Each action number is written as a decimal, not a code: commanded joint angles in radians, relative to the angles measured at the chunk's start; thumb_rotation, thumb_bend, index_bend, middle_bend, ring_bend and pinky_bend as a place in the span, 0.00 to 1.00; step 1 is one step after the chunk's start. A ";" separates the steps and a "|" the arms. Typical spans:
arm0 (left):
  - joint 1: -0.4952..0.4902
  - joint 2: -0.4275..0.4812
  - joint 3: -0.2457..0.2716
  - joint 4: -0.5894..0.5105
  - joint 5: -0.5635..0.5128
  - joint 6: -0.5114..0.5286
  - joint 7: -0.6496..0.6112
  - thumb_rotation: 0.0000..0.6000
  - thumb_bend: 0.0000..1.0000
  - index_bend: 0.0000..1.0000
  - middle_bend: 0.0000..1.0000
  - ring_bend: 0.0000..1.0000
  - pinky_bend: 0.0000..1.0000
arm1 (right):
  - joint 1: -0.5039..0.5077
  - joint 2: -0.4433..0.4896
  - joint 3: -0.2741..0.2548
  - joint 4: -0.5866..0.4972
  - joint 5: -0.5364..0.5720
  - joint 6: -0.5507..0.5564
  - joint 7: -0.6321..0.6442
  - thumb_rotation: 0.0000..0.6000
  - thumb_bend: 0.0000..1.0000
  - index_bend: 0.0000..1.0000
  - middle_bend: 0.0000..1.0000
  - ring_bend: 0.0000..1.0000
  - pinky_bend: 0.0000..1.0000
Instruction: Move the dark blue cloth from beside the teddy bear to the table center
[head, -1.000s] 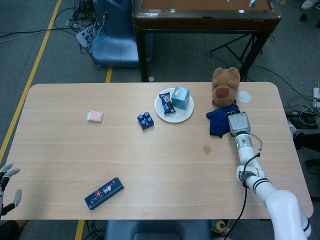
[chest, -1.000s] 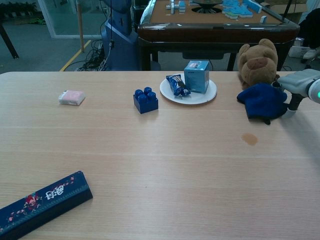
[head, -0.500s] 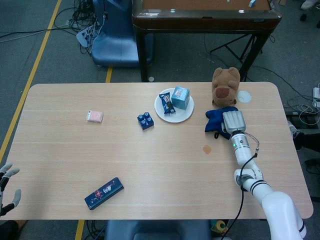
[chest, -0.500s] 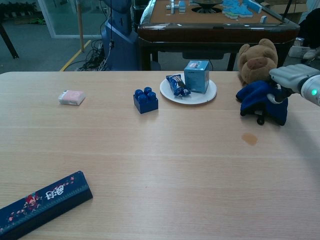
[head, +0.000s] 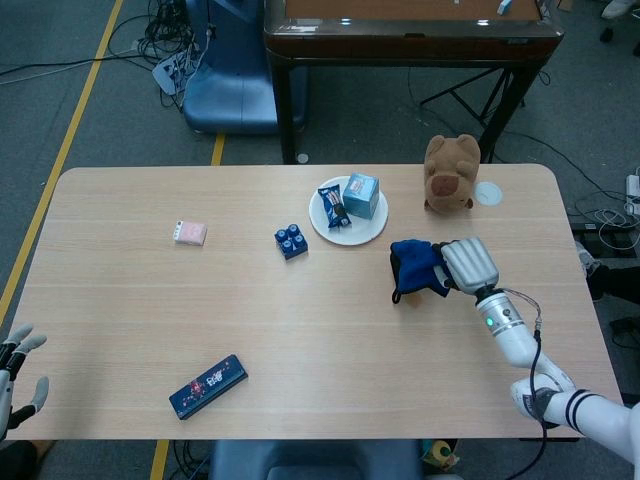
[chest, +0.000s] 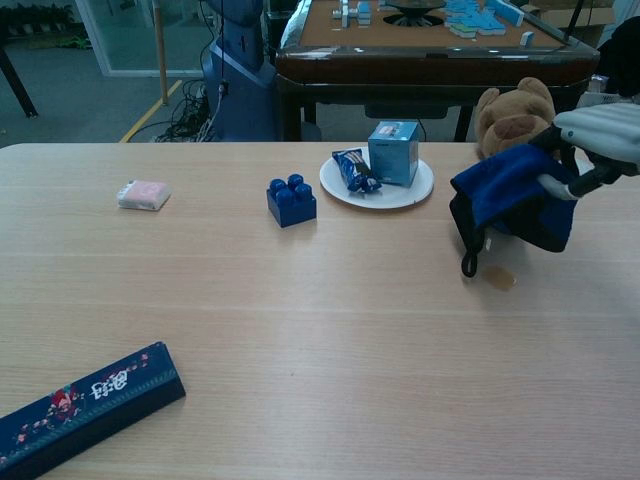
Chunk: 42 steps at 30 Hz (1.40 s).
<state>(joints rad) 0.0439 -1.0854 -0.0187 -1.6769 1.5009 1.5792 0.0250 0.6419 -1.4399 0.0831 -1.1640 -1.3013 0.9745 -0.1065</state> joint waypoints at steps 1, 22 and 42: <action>0.000 -0.001 -0.001 0.001 0.000 0.001 0.000 1.00 0.41 0.23 0.13 0.19 0.15 | -0.076 0.114 -0.072 -0.131 -0.063 0.058 -0.042 1.00 0.65 0.65 0.56 0.56 0.75; 0.002 -0.003 0.003 -0.003 0.000 0.004 0.002 1.00 0.41 0.23 0.13 0.19 0.15 | -0.054 -0.031 -0.098 -0.022 -0.068 -0.096 -0.171 1.00 0.65 0.65 0.56 0.58 0.77; 0.010 0.000 0.009 0.006 0.000 0.006 -0.009 1.00 0.41 0.23 0.13 0.19 0.15 | 0.040 -0.244 0.033 0.348 0.030 -0.170 -0.216 1.00 0.65 0.65 0.56 0.58 0.77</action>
<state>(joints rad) 0.0543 -1.0857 -0.0102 -1.6714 1.5009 1.5849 0.0164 0.6641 -1.6582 0.0923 -0.8604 -1.2949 0.8221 -0.3146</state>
